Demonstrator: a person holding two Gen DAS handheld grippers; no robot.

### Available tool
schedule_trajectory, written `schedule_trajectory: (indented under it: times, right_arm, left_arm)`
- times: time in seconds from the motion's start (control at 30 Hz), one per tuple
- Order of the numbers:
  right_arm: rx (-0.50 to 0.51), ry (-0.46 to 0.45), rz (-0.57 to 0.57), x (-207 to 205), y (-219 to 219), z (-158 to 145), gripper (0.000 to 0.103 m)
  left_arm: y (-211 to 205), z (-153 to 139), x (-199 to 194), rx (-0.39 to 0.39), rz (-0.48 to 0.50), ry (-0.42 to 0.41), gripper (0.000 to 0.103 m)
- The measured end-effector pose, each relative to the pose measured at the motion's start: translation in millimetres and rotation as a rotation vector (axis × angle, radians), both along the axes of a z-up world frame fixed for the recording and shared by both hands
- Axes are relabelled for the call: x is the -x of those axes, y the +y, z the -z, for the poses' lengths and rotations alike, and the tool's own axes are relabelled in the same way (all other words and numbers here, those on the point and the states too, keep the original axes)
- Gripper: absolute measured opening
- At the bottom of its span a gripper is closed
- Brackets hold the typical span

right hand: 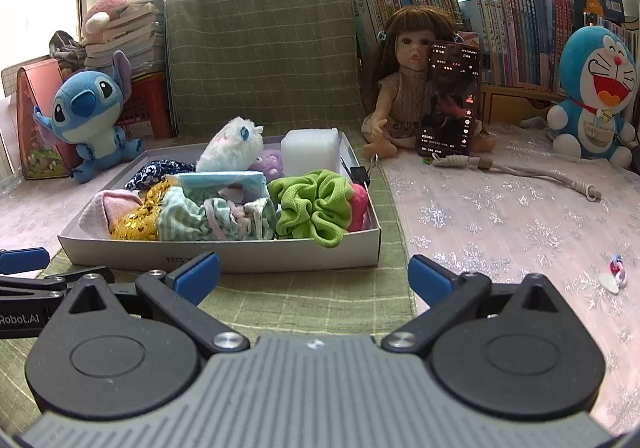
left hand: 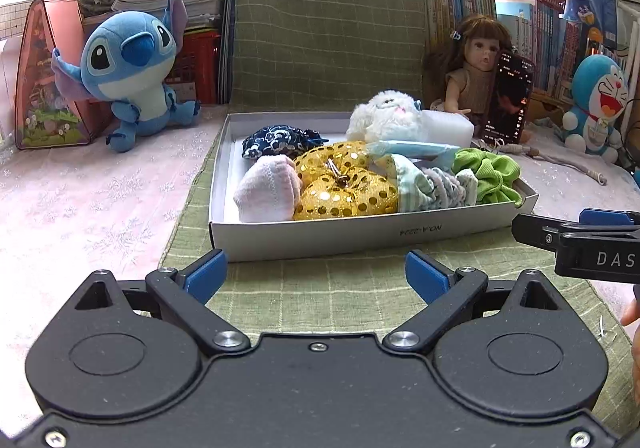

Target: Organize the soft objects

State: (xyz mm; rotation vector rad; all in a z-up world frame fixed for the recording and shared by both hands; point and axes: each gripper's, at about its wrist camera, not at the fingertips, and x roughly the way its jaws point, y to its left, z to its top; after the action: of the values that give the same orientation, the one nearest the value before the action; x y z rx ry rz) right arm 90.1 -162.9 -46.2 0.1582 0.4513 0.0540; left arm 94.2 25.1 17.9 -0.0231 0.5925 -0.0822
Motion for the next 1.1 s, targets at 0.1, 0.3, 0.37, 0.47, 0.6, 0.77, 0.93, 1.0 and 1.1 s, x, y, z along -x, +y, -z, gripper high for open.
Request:
schedule_trajectory:
  times: [0.1, 0.3, 0.37, 0.47, 0.6, 0.77, 0.93, 1.0, 1.1]
  right_arm:
    - [0.018, 0.021, -0.001, 1, 3, 7, 0.103]
    - [0.069, 0.053, -0.003, -1, 14, 20, 0.103]
    - [0.089, 0.061, -0.009, -1, 17, 23, 0.103]
    - [0.099, 0.073, -0.016, -4, 21, 26, 0.103]
    - [0.083, 0.100, -0.021, -8, 21, 27, 0.103]
    - [0.074, 0.134, -0.033, -12, 21, 30, 0.103]
    - [0.069, 0.154, -0.038, -15, 20, 32, 0.103]
    - [0.071, 0.157, -0.039, -16, 20, 33, 0.103]
    - [0.069, 0.159, -0.040, -16, 20, 33, 0.103]
  left_arm:
    - [-1, 8, -2, -0.009, -0.014, 0.024, 0.096]
    - [-2, 22, -8, -0.016, -0.046, 0.065, 0.096]
    - [-2, 23, -9, -0.023, -0.055, 0.063, 0.096]
    - [-3, 23, -12, -0.034, -0.059, 0.067, 0.096]
    - [-6, 24, -15, -0.055, -0.060, 0.065, 0.098]
    - [-7, 26, -16, -0.059, -0.058, 0.068, 0.101]
    - [-7, 26, -18, -0.060, -0.057, 0.073, 0.103]
    - [-7, 26, -18, -0.059, -0.057, 0.073, 0.103]
    - [-7, 27, -18, -0.055, -0.056, 0.074, 0.103]
